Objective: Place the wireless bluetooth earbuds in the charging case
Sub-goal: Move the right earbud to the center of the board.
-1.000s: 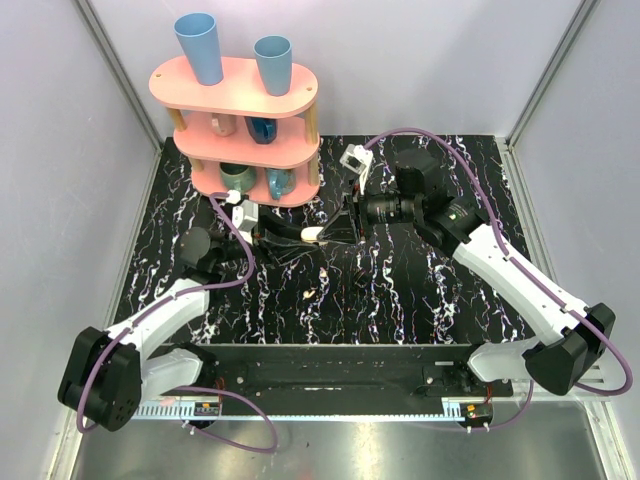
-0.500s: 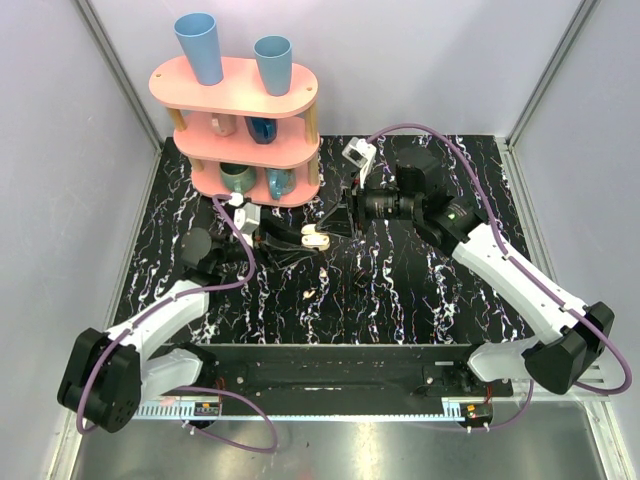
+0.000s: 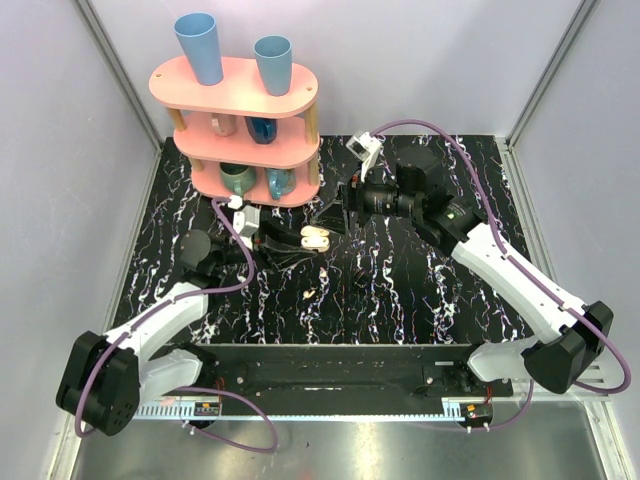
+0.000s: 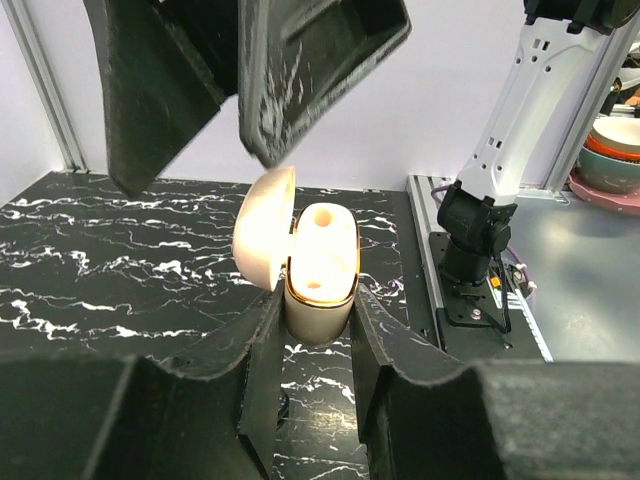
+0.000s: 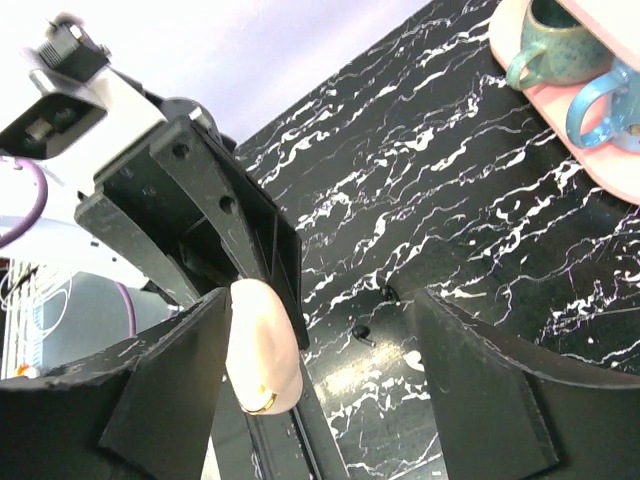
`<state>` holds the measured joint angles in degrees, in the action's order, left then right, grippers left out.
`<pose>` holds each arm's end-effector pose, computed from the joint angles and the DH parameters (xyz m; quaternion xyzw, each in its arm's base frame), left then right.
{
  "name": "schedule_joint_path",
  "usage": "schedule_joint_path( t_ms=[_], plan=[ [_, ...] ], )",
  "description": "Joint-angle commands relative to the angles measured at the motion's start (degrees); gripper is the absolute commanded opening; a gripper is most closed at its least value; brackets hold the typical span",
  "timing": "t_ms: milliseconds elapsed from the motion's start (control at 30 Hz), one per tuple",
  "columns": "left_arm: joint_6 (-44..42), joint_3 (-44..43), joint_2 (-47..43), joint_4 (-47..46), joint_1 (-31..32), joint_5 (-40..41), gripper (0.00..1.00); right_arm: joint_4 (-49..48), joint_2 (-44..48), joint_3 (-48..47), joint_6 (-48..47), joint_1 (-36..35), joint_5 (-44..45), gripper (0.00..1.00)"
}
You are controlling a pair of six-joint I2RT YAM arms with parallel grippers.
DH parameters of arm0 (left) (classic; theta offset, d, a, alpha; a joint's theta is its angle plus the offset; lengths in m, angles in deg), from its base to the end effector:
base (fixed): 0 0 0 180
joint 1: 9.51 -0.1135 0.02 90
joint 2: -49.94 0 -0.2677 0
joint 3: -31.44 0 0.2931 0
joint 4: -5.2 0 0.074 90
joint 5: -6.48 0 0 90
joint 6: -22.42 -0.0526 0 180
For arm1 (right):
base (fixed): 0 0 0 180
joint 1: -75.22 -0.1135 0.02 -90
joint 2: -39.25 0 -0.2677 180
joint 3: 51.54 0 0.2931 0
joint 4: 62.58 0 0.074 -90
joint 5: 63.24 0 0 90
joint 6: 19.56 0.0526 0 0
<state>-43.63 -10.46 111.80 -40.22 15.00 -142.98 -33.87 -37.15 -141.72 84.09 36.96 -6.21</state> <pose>0.2179 -0.1492 0.2928 0.4216 0.4616 -0.5428 0.5609 0.2617 0.2428 0.4131 -0.3310 0.7061 0.4580 0.4268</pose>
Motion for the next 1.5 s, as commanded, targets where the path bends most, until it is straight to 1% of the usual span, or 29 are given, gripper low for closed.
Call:
schedule_joint_path(
  t_ms=[0,67,167,200,233,267,300,367,400,467,500,600,667,700,767,800,833,900,1033,1133,1167,1467],
  plan=[
    [-1.97,1.34,-1.66,-2.09,-0.17,1.54,0.00,-6.09,2.57,-0.56,2.95,-0.24,1.16,0.82],
    [-2.15,1.26,-1.57,-1.57,-0.43,1.54,0.00,-7.32,2.92,-0.38,3.40,-0.32,1.33,0.83],
    [-2.15,1.35,-1.84,-1.22,-0.87,1.72,0.00,-7.24,4.41,0.32,3.23,-0.06,7.46,0.84],
    [-2.23,1.35,-1.92,-1.04,-0.96,1.63,0.00,-6.98,5.20,0.67,3.83,0.20,12.62,0.84],
    [-2.15,1.52,-2.19,-0.95,-1.04,1.80,0.00,-6.02,5.47,1.19,4.36,0.64,15.71,0.81],
    [-2.23,1.61,-2.45,-0.43,-1.13,1.89,0.00,-5.40,5.65,1.55,4.89,1.08,18.70,0.80],
    [-2.67,1.70,-3.24,0.10,-1.39,1.89,0.00,-4.52,5.65,1.81,6.55,1.60,24.13,0.80],
    [-3.64,1.96,-4.21,2.72,-1.75,2.24,0.00,-1.36,5.21,2.78,9.19,4.40,28.73,0.73],
    [-4.60,2.05,-5.60,3.70,-2.01,2.42,0.00,-0.83,4.86,3.57,11.90,5.90,29.45,0.73],
    [-5.57,2.40,-7.10,6.59,-2.54,2.86,0.00,-0.38,4.16,6.20,14.64,9.67,27.80,0.73],
    [-6.88,2.40,-7.89,7.83,-2.80,3.03,0.00,-0.38,3.11,7.17,17.00,10.57,25.18,0.73],
    [-9.60,2.75,-10.80,13.10,-3.24,4.09,0.00,-0.56,-0.14,9.90,19.56,11.45,22.09,0.71],
    [-10.58,2.84,-13.08,16.08,-3.59,4.53,0.00,-3.10,-1.99,12.44,21.94,11.45,20.24,0.70],
    [-11.19,2.93,-14.04,16.88,-3.68,4.62,0.00,-4.41,-4.00,13.32,24.03,11.45,17.18,0.67],
    [-11.72,3.19,-16.50,18.38,-3.86,6.02,0.00,-8.28,-6.21,15.87,26.24,11.37,13.83,0.65],
    [-12.08,3.28,-17.04,18.65,-3.86,6.46,0.00,-9.86,-8.13,16.83,27.99,11.28,13.55,0.63],
    [-12.25,3.28,-17.74,19.00,-3.86,7.25,0.00,-11.53,-9.11,18.06,28.62,10.58,13.55,0.62],
    [-12.60,3.37,-18.89,19.88,-3.95,7.61,0.00,-11.90,-12.09,18.25,28.72,9.26,15.03,0.60],
    [-12.70,3.10,-18.80,20.67,-3.95,7.78,0.00,-11.72,-16.67,17.28,28.89,5.40,17.41,0.60],
    [-12.61,3.10,-18.80,20.76,-3.95,8.04,0.00,-13.29,-19.57,17.90,30.29,2.58,19.87,0.60],
    [-12.61,3.02,-18.97,20.93,-4.03,8.22,0.00,-13.65,-20.53,18.25,30.47,1.36,22.57,0.60],
    [-12.69,3.19,-20.29,21.64,-4.03,9.28,0.00,-15.94,-25.54,18.69,31.53,-1.46,26.64,0.57]
  ],
)
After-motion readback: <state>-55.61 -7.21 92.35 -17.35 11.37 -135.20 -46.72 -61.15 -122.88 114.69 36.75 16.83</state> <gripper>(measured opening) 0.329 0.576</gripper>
